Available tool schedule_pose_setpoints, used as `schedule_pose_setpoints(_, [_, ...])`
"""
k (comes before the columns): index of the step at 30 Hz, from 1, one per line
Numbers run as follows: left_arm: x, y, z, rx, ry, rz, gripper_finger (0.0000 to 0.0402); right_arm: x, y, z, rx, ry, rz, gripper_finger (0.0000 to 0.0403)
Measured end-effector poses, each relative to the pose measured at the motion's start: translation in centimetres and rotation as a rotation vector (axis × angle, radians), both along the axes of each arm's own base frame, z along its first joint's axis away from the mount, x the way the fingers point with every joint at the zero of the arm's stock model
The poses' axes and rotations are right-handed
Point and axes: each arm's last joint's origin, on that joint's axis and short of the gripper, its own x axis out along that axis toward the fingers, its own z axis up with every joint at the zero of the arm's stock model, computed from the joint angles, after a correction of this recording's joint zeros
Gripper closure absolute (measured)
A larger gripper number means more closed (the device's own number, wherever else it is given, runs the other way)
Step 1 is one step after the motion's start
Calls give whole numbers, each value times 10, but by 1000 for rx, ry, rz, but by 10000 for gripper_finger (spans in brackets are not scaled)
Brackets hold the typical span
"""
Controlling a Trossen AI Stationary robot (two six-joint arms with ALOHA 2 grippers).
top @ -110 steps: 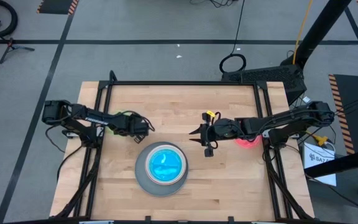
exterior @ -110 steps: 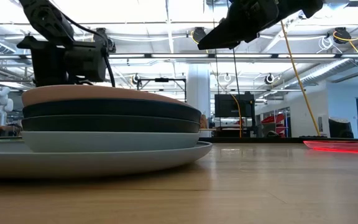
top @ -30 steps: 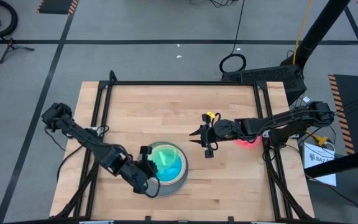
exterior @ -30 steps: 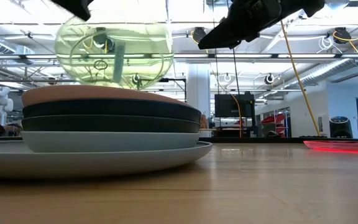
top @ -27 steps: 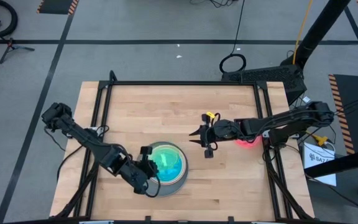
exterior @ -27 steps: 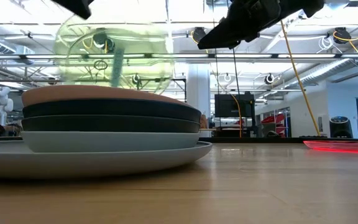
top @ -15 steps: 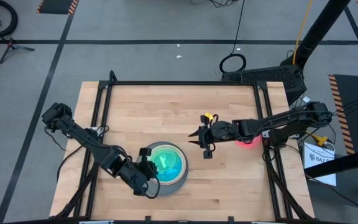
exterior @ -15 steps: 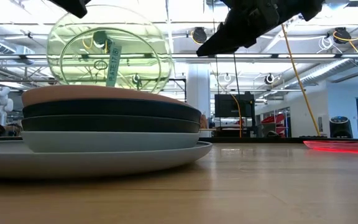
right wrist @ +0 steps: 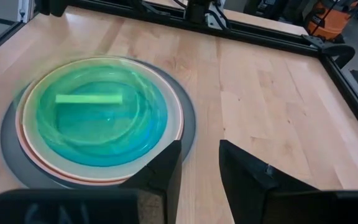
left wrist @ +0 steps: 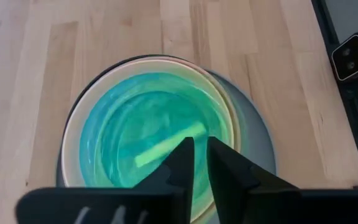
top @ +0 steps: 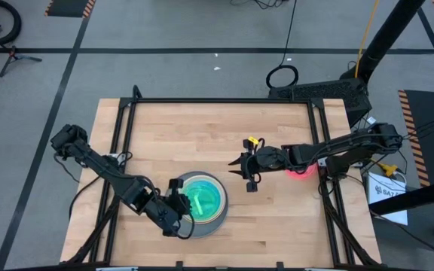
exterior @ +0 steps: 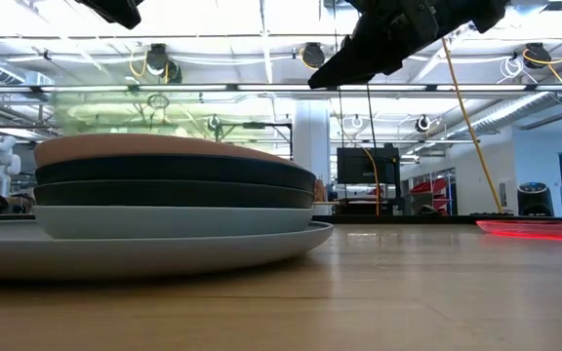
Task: Stack plastic plates
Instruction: Stack the green plate on top of the blue plate, then stack the pink plate on top of the green plate
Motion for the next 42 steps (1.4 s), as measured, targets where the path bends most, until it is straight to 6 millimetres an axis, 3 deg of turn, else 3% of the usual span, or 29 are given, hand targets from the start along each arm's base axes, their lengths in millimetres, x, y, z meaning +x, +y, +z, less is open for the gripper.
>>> schedule_pose_setpoints(5, [0, 0, 0, 3, 0, -2, 330, 0, 0, 0, 0, 0, 0, 300])
schedule_pose_setpoints(16, [0, 2, -2, 101, -20, -30, 327, 0, -1, 0, 51, -1, -38, 300])
schedule_pose_setpoints(25, [-8, 8, -10, 141, 34, -33, 327, -5, -15, -6, 172, 29, -377, 300])
schedule_pose_setpoints(30, [-14, 11, -13, 155, 46, -43, 327, -19, -32, -23, 322, 203, -601, 300])
schedule_pose_setpoints(37, [-21, 15, -16, 159, 43, -38, 327, -69, -50, -48, 488, 685, -1039, 300])
schedule_pose_setpoints(42, [-20, 16, -15, 183, 31, -36, 327, -85, -50, -50, 494, 780, -1215, 300])
